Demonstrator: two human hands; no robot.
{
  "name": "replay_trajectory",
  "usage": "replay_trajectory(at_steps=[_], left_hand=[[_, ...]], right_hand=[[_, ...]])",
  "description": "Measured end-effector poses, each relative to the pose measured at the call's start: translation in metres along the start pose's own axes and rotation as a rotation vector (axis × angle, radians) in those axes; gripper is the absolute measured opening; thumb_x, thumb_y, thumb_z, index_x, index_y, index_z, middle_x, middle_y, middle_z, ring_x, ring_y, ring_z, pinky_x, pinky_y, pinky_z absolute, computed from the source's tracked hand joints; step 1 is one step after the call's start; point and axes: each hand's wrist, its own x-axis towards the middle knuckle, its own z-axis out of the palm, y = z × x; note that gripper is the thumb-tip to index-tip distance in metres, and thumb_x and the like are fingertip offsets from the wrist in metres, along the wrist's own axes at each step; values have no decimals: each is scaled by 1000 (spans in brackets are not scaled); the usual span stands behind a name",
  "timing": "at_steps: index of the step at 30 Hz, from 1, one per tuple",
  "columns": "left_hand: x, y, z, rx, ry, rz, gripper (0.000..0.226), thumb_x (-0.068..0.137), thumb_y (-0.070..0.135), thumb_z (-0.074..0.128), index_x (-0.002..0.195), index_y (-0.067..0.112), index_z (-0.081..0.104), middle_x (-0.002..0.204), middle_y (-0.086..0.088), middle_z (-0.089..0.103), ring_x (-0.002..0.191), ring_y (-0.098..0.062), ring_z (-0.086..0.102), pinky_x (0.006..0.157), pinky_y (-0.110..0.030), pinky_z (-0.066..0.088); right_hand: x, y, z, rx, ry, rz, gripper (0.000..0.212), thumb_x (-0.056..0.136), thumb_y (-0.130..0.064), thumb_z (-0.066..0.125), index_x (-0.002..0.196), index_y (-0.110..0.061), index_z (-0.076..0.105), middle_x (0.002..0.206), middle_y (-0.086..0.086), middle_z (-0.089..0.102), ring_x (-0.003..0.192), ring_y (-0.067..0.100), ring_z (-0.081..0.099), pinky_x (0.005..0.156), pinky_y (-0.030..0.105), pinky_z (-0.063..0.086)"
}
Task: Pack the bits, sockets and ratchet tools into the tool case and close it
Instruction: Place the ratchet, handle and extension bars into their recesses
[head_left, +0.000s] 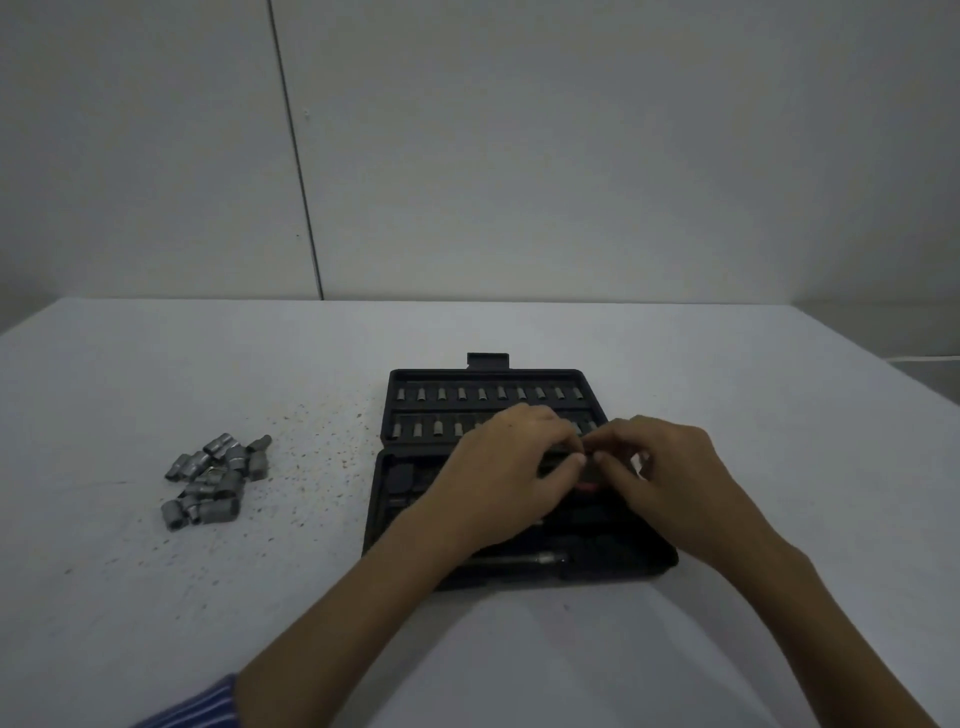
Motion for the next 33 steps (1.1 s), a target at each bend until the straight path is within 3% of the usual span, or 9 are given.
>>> replay_trajectory(at_steps=[5,12,19,28,33], left_hand=[[25,13,26,21,-22,-37,22,91,29,51,103,14,62,106,1,60,102,-14,50,86,-36,46],[41,12,50,70,-55,-74,31,92,27,50,116,8,57,119,-5,58,112,-20,48,90,-34,44],[37,7,56,87,-81,-112,30,92,29,49,114,9,57,114,-6,59,109,-22,48,88,-39,44],[37,8,55,92,-81,-106,31,93,31,48,116,12,55,115,-4,58,109,-20,48,88,-38,45],[37,7,51,19,-57,-133,30,93,30,49,117,14,56,116,-2,59,110,-19,49,89,-38,45]], right_hand=[[12,17,-2,-62,45,139,16,86,-16,61,95,-24,71,85,-6,69,77,9,63,72,30,52],[22,36,7,-216,77,320,21,88,-23,57,104,-19,69,97,0,70,89,19,63,70,28,47],[22,42,13,-223,63,414,19,88,-31,59,99,-18,68,91,3,71,85,24,64,70,32,51],[22,46,13,-165,94,388,18,86,-24,63,97,-14,72,86,5,73,77,22,65,66,26,49],[22,40,8,-99,121,349,17,83,-21,67,97,-15,73,87,6,73,79,20,68,78,34,55]])
